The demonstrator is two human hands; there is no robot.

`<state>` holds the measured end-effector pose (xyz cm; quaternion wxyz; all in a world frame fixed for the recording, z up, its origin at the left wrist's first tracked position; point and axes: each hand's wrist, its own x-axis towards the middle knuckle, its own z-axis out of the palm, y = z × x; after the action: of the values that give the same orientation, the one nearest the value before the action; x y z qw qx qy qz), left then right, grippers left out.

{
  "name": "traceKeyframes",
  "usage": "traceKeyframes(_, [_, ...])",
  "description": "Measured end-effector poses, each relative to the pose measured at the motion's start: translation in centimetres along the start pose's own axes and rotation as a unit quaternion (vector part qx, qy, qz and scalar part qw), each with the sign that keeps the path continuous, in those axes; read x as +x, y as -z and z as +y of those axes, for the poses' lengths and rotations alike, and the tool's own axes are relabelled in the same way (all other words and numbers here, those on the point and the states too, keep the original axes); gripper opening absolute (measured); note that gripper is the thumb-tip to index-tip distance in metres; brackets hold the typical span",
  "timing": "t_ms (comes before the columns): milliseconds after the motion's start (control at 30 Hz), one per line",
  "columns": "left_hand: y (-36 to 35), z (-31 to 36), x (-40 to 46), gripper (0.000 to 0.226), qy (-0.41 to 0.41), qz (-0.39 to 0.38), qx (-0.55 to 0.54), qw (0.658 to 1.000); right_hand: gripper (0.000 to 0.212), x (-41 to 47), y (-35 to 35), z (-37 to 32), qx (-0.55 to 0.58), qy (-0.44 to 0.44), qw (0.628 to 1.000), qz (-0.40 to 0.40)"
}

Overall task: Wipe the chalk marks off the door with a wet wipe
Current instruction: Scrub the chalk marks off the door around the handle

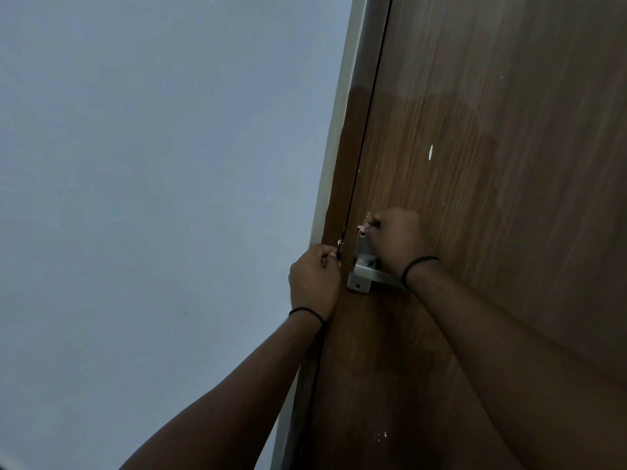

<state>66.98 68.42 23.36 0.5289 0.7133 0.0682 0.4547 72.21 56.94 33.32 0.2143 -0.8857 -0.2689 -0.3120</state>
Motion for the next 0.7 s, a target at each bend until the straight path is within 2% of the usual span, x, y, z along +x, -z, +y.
traceKeyframes(33, [0.0,-0.1,-0.1,0.020,0.003,-0.002,-0.001,1.000,0.016,-0.5,0.2,0.3,0.025,-0.016,0.999,0.034])
traceKeyframes(100, [0.1,-0.2,-0.3,0.020,0.009,-0.004,-0.005,1.000,0.011,-1.6,0.7,0.9,0.057,-0.062,0.995,0.050])
traceKeyframes(200, [0.0,-0.1,-0.6,0.020,0.014,-0.005,-0.005,1.000,0.011,-2.4,0.9,1.1,0.113,-0.132,0.985,0.021])
traceKeyframes(367, [-0.1,0.2,-1.1,0.022,0.017,-0.014,0.000,1.000,0.015,-3.7,0.4,0.8,0.138,-0.182,0.972,-0.052])
traceKeyframes(467, [0.1,0.3,-1.1,0.022,0.020,-0.009,0.003,1.000,0.005,-4.0,-0.7,0.3,0.183,-0.176,0.967,-0.031])
traceKeyframes(533, [0.3,0.4,-1.0,0.022,0.023,-0.005,0.008,1.000,0.002,-3.9,-1.3,-0.2,0.173,-0.171,0.970,-0.005])
traceKeyframes(633, [0.4,0.4,-1.1,0.021,0.028,-0.005,0.011,1.000,0.011,-3.5,-1.9,-0.5,0.104,-0.140,0.985,0.003])
traceKeyframes(700, [0.2,0.3,-1.1,0.021,0.030,-0.004,0.010,0.999,0.023,-3.3,-2.2,-0.8,0.017,-0.072,0.996,-0.056])
